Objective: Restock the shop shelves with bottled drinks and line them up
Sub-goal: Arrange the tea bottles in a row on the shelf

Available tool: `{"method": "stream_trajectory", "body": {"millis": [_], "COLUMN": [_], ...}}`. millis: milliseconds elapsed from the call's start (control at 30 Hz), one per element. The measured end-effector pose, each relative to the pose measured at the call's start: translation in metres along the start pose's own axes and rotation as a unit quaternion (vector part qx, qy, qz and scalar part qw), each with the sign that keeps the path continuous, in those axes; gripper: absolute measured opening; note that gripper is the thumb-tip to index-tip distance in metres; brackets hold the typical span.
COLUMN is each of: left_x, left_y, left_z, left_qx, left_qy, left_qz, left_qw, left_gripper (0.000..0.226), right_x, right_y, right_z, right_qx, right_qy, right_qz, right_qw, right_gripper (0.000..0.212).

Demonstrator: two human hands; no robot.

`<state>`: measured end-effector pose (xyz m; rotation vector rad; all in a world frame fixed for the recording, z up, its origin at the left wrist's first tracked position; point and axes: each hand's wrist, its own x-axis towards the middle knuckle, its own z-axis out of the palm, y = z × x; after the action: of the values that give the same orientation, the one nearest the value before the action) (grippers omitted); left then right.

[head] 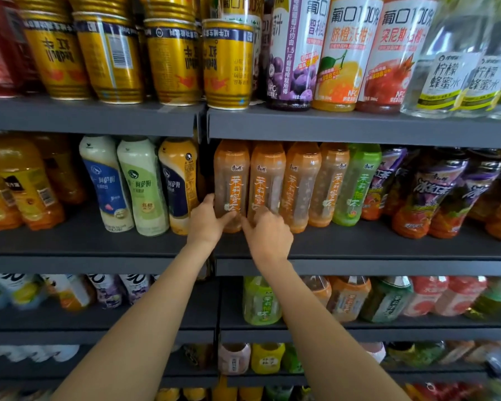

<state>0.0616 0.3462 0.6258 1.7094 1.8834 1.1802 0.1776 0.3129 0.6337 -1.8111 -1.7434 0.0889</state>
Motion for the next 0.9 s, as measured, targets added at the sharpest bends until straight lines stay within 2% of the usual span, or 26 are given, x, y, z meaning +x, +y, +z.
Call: {"method": "stream_trajectory", "body": {"millis": [100,200,433,567,700,800,900], "left_x": [0.002,0.002,0.008,0.009,-0.010,-0.028,-0.043], "left_y": [-0.004,-0.004,0.000,0.007,0.007,0.000,0.010], "left_z": [-0.001,0.001,0.004,0.002,0.003,0.009,0.014], "left_qx": [-0.002,0.005,0.015,0.084,0.113,0.042,-0.013], "left_qy": [-0.008,0.002,-0.012,-0.033,-0.041,0.057,0.169], "left_qz": [0.003,0.005,-0.008,-0.032,-0.055,-0.028,0.071], "left_qw": [1.000,1.000,1.000,0.995,0.991,0.997,0.983], "left_gripper": [0.059,0.062,0.058,0.052,0.039,0.043,0.035], "right_x": [0.006,0.012,0.022,0.030,0.033,0.024,0.021], "right_y": [0.006,0.008,0.009,0.003,0.007,0.025,0.048], "right_z": [-0.007,-0.014,-0.018,-0.022,-0.030,-0.038,-0.056], "right_qx": [0.024,-0.020,-0.045,-0.036,-0.058,0.003,0.086], "right_qy": [0.069,0.063,0.031,0.009,0.006,0.080,0.163], "right_qz": [0.051,0.044,0.032,0.038,0.025,0.035,0.088], "right_qw": [0.996,0.997,0.998,0.999,0.998,0.996,0.979], "right_gripper": [0.050,0.056,0.045,0.042,0.019,0.020,0.041]}}
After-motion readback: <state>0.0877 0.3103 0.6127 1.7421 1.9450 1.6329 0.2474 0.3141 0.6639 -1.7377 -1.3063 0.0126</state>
